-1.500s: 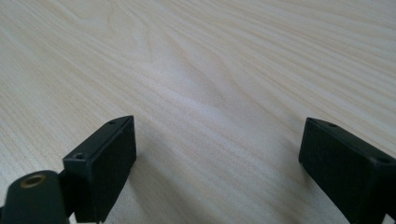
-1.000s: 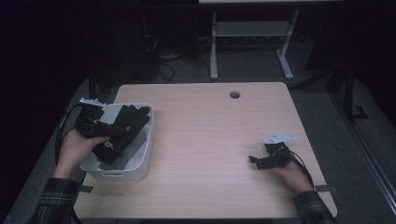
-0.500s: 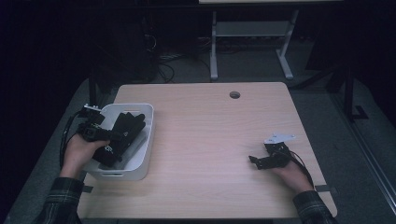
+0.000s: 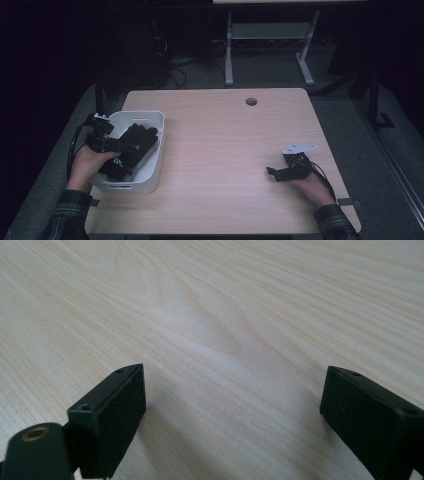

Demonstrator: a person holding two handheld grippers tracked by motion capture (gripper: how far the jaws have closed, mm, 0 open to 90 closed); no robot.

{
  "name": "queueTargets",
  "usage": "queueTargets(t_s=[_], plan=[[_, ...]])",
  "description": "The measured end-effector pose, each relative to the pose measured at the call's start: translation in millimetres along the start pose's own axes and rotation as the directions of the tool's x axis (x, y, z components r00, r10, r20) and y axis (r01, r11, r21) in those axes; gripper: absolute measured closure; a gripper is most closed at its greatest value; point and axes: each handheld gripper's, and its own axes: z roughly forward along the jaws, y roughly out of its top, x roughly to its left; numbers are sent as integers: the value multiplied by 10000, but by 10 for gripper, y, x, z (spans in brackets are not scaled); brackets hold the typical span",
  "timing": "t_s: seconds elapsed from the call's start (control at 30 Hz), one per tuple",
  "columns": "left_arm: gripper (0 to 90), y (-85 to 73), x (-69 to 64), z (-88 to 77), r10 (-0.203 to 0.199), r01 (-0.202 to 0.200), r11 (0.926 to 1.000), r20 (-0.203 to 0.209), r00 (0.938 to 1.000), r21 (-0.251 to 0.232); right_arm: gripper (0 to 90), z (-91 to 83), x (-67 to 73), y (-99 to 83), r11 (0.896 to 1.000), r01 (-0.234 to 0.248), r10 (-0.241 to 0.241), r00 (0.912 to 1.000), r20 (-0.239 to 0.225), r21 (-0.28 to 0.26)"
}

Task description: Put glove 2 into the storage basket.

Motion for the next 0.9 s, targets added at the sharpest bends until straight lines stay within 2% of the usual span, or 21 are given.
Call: queueTargets(t_s=[0.07, 0.27, 0.47, 0.63, 0.9], plan=[[262, 11, -6, -41, -7, 6, 9997, -6, 10000, -251, 109, 0, 0, 0, 10000, 1, -1, 10000, 1, 0], [243, 67, -89, -179, 317, -315, 9958, 7, 9995, -854, 109, 0, 0, 0, 10000, 0, 0, 10000, 0, 2], [241, 155, -239, -276, 704, -680, 9868, 111, 9975, -1467, 109, 0, 0, 0, 10000, 2, -2, 10000, 0, 0], [242, 239, -413, -316, 1182, -1114, 9774, 276, 9926, -1794, 109, -1, 3, 0, 10000, -25, 25, 10000, 9, 0], [242, 360, -764, -254, 1888, -1642, 9571, 840, 9784, -2387, 108, 0, 2, 0, 10000, -21, 21, 10000, 12, -5]])
